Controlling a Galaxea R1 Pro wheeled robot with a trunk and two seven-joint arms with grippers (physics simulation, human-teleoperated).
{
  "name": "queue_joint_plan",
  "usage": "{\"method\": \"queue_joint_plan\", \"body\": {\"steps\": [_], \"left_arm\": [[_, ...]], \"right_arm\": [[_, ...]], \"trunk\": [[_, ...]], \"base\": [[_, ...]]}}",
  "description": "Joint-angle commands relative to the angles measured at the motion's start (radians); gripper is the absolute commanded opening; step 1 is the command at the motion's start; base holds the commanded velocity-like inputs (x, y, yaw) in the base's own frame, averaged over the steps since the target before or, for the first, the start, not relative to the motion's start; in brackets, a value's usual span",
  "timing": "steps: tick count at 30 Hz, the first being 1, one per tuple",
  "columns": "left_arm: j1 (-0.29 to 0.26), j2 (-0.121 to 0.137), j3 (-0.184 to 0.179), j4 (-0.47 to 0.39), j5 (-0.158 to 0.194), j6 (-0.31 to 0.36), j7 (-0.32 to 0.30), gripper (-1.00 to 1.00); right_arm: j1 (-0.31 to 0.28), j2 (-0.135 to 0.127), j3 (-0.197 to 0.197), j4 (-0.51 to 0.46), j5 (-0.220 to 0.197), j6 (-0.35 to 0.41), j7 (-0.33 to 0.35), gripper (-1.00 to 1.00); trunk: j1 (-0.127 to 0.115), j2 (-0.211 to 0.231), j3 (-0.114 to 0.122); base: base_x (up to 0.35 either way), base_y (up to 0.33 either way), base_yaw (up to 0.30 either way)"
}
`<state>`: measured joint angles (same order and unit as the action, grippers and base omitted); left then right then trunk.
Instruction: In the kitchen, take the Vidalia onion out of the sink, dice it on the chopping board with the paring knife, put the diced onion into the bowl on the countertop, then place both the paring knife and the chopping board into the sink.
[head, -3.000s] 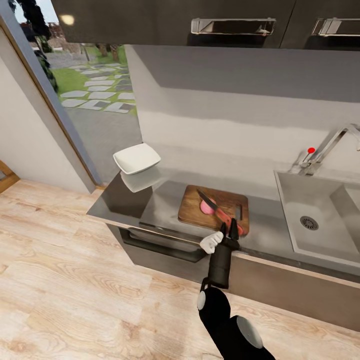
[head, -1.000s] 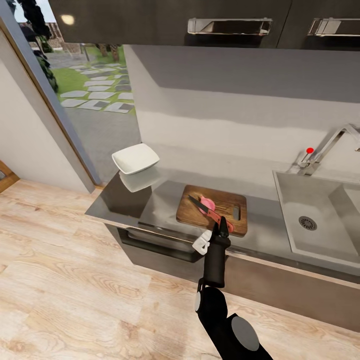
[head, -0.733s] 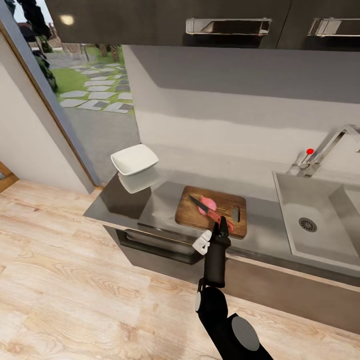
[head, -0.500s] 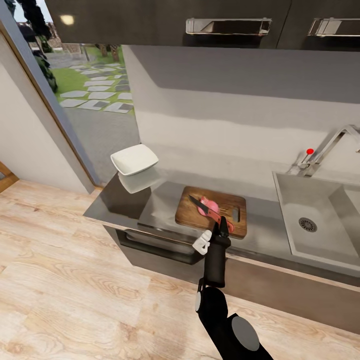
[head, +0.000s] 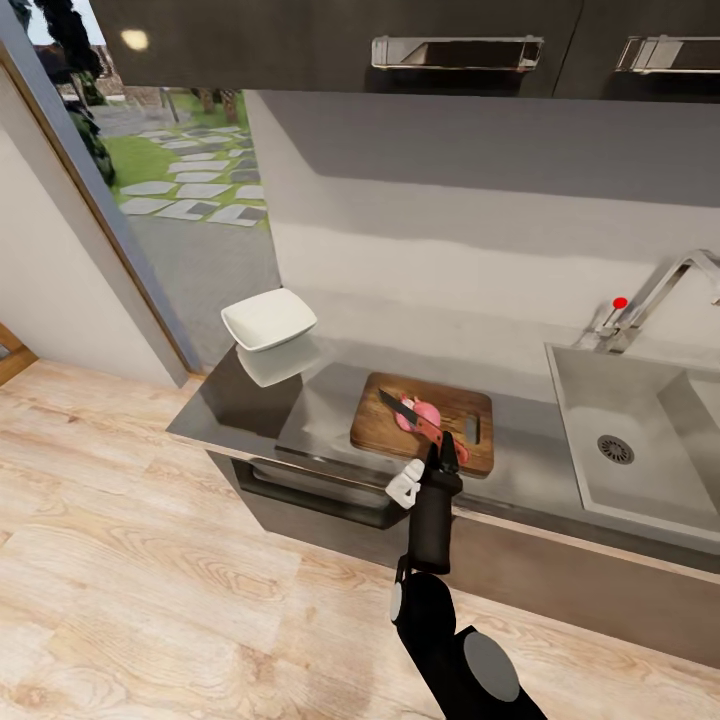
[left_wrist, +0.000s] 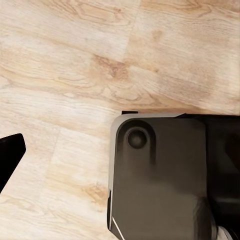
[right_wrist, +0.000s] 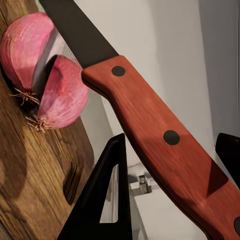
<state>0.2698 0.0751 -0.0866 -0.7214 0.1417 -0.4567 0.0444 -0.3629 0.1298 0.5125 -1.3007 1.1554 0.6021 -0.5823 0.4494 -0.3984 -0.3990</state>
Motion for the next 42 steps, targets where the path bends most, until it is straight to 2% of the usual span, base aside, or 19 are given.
{"method": "queue_joint_plan", "body": {"steps": [1, 7, 12, 21, 42], "left_arm": [[0.0, 0.002, -0.007, -0.002, 0.01, -0.002, 0.005, 1.0], [0.0, 0.002, -0.007, -0.003, 0.01, -0.002, 0.005, 1.0], [0.0, 0.002, -0.007, -0.004, 0.01, -0.002, 0.005, 1.0], [0.0, 0.002, -0.007, -0.004, 0.01, -0.002, 0.005, 1.0], [0.0, 0.002, -0.007, -0.003, 0.01, -0.002, 0.005, 1.0]], "right_arm": [[-0.001, 0.0, -0.001, -0.011, 0.004, 0.006, -0.001, -1.0], [-0.001, 0.005, -0.044, -0.106, -0.001, 0.005, 0.001, -1.0], [-0.001, 0.004, -0.049, -0.143, -0.002, 0.006, 0.002, -1.0], [-0.001, -0.002, -0.045, -0.144, -0.004, 0.006, 0.047, -1.0], [-0.001, -0.003, -0.046, -0.127, -0.005, 0.008, 0.052, -1.0]], "trunk": [[0.001, -0.002, -0.001], [0.001, -0.002, -0.001], [0.001, -0.002, -0.001], [0.001, -0.002, -0.002], [0.001, -0.002, -0.035]], "base": [[0.0, 0.0, 0.0], [0.0, 0.0, 0.0], [0.0, 0.0, 0.0], [0.0, 0.0, 0.0], [0.0, 0.0, 0.0]]}}
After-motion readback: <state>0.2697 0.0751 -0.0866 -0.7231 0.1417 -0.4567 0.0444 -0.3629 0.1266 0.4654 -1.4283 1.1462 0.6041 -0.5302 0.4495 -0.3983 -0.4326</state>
